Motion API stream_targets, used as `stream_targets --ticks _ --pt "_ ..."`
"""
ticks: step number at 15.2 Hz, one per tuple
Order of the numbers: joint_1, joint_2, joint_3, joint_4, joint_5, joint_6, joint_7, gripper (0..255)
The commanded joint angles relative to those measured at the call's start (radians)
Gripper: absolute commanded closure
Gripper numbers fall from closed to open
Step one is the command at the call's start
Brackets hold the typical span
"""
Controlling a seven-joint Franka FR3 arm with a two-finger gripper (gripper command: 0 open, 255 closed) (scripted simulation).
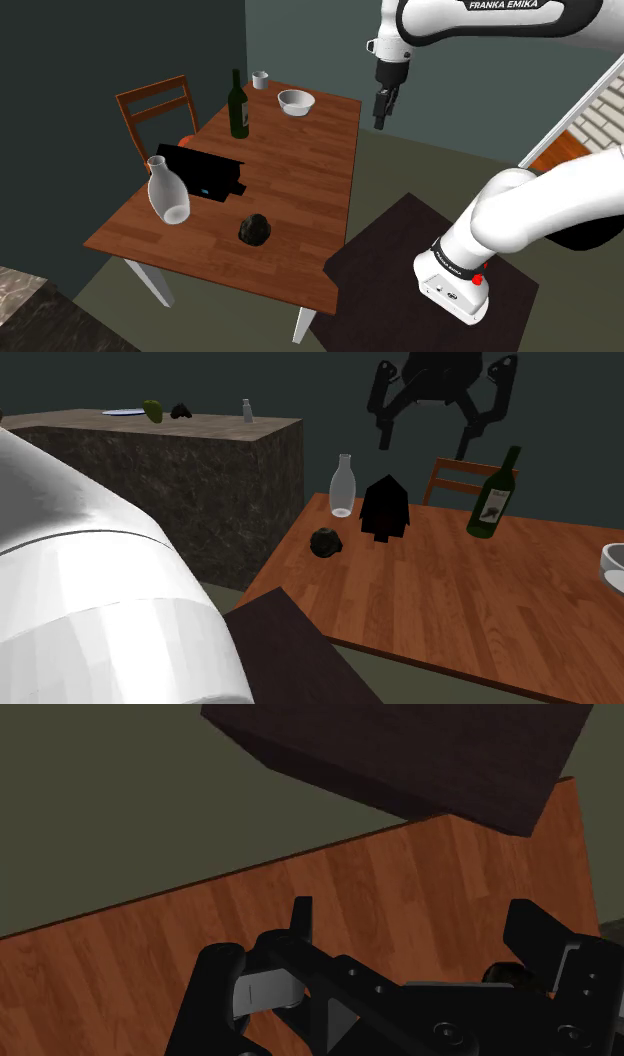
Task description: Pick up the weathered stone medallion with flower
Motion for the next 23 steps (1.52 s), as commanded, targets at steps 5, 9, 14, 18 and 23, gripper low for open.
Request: stream_targets --ticks 5,9,14,18,23 --pt "0.05 0.277 0.017 0.158 -0.04 0.048 -0.159 0" --pt "0.08 0.45 0.042 0.279 -0.071 0.056 -0.252 0" --pt "0.119 0.654 0.081 0.437 -0.12 0.048 -0.356 0" --pt "0.157 0.808 0.114 0.565 -0.167 0.03 -0.434 0" --pt "0.215 0.99 0.152 0.723 -0.233 0.001 -0.528 0"
